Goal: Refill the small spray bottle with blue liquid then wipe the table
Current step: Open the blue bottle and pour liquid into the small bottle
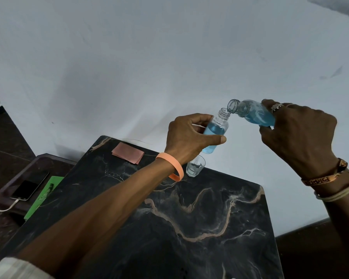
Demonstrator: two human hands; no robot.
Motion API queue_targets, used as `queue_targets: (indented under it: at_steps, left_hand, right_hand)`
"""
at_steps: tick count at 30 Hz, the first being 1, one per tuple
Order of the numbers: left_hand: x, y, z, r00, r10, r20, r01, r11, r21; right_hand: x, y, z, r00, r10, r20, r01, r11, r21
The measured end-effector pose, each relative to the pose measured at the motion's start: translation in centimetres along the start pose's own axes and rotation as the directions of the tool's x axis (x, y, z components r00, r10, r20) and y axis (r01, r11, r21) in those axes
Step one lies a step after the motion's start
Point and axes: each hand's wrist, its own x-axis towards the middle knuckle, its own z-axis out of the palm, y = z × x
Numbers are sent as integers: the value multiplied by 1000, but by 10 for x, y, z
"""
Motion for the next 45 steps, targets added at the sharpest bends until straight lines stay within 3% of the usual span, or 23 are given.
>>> queue_targets:
  at_steps: [45]
  left_hand:
    - [-2, 0, -1, 1000, -13, 3, 13, 1000, 18]
  right_hand:
    - [0, 0, 1, 1000, -14, 5, 14, 1000, -6]
